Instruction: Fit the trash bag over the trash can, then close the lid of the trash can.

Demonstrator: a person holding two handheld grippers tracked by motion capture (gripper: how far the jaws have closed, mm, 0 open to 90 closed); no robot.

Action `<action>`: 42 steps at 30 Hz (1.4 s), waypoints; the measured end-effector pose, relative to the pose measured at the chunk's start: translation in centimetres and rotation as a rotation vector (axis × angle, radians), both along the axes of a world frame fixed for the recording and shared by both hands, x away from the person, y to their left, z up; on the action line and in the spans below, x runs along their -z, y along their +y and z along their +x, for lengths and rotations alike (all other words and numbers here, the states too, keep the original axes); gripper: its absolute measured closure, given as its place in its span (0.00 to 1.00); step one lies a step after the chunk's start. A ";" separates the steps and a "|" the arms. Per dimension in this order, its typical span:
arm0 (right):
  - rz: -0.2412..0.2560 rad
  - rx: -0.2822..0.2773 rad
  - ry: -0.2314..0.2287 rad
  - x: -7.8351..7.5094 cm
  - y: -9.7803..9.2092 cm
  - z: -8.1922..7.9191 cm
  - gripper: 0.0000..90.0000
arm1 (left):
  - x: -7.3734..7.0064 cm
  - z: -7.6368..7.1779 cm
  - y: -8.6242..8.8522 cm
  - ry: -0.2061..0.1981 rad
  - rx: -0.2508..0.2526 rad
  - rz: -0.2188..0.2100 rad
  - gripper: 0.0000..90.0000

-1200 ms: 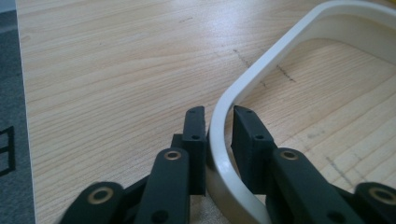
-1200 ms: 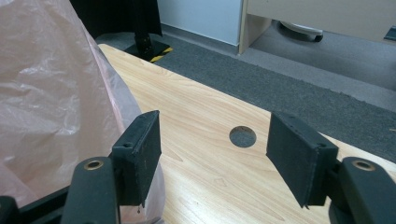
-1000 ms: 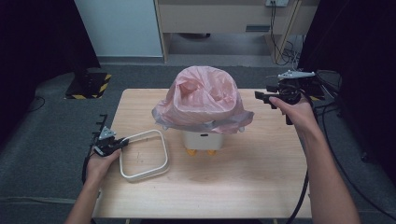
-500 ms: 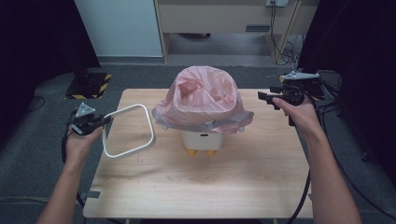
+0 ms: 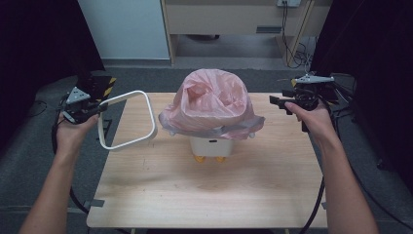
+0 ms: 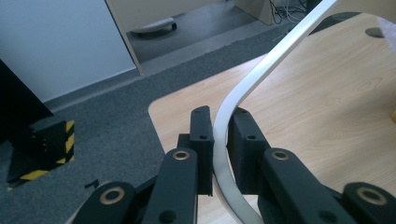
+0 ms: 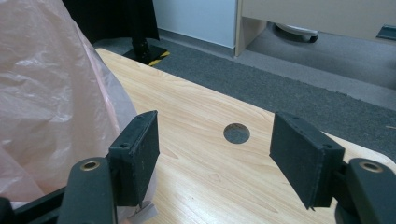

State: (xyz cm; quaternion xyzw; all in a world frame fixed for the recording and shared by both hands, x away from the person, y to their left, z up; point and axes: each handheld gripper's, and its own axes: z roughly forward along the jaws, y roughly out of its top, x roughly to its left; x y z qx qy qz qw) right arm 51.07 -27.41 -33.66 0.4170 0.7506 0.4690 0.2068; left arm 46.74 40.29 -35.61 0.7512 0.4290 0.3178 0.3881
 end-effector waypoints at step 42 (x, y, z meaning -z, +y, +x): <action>0.090 -0.209 -0.243 -14.9 11.7 -2.9 0.54 | -17.7 3.3 -20.0 -0.116 0.295 0.085 0.89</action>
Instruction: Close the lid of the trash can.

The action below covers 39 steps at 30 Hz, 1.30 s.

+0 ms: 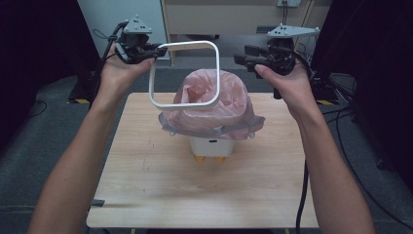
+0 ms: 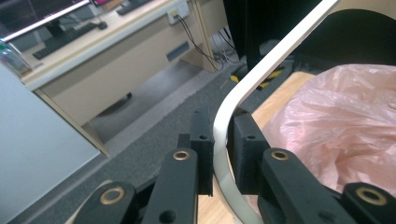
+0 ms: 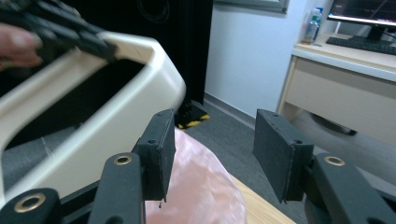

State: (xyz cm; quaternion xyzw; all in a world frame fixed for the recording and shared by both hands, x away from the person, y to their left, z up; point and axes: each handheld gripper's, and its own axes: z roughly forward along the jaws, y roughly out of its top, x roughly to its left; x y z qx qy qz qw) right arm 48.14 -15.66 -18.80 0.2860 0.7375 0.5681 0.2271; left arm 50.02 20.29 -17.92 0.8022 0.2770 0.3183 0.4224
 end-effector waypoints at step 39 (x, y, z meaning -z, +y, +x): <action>-0.175 0.063 0.199 5.1 1.4 4.7 0.83 | 4.2 1.4 -5.8 0.129 0.091 -0.011 0.79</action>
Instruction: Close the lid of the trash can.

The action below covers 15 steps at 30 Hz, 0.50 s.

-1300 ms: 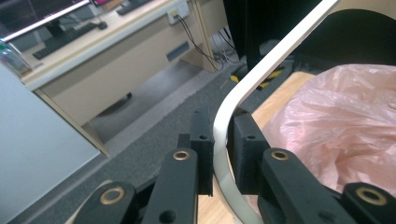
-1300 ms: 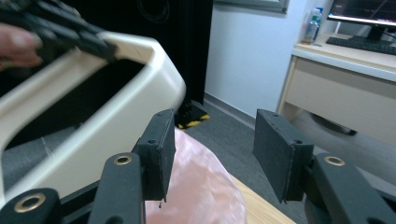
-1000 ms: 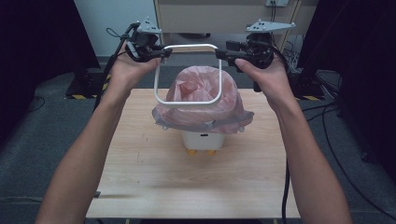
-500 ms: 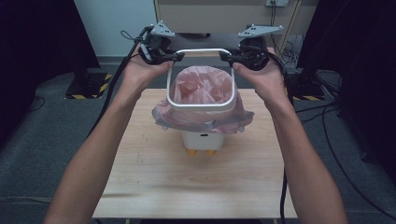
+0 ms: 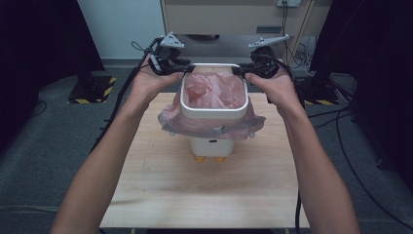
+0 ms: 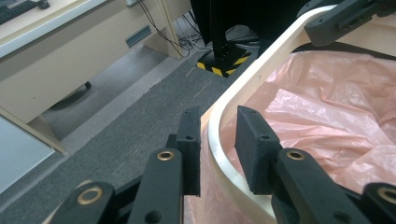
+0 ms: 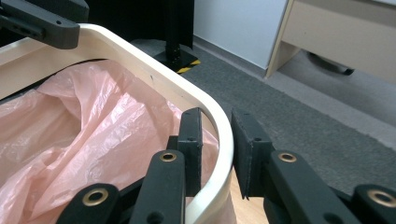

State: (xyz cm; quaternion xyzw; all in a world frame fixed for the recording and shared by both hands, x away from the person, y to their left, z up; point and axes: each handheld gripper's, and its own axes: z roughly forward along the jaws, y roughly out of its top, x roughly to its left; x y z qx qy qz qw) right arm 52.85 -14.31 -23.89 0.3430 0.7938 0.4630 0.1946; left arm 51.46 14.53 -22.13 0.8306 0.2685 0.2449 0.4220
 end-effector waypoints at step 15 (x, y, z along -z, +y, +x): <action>0.012 0.004 0.011 0.5 -0.2 0.4 0.65 | 1.2 0.2 -0.1 -0.017 -0.019 -0.063 0.57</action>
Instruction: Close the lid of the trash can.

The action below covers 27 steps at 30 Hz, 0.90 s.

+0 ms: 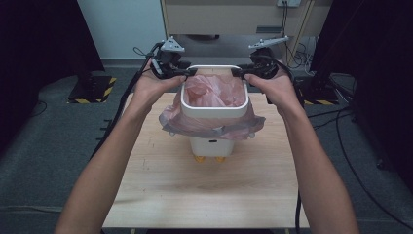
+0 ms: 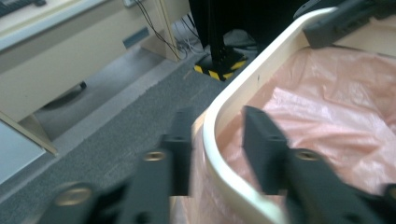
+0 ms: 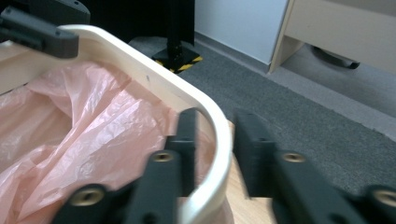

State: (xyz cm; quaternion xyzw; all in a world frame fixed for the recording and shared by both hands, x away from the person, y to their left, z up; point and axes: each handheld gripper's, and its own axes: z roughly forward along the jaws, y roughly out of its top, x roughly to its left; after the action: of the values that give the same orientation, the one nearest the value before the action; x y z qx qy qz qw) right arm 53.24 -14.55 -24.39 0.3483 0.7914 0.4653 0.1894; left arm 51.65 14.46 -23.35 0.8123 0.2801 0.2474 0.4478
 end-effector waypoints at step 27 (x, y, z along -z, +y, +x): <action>0.166 0.283 -0.075 6.0 -11.5 -0.4 0.15 | 6.2 1.1 11.3 0.031 -0.291 -0.144 0.13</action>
State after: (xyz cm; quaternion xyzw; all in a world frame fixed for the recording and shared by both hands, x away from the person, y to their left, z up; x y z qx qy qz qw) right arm 52.85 -26.08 -30.38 0.4532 0.6856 0.5105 0.2530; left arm 52.71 25.76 -29.55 0.7327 0.4187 0.2763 0.4599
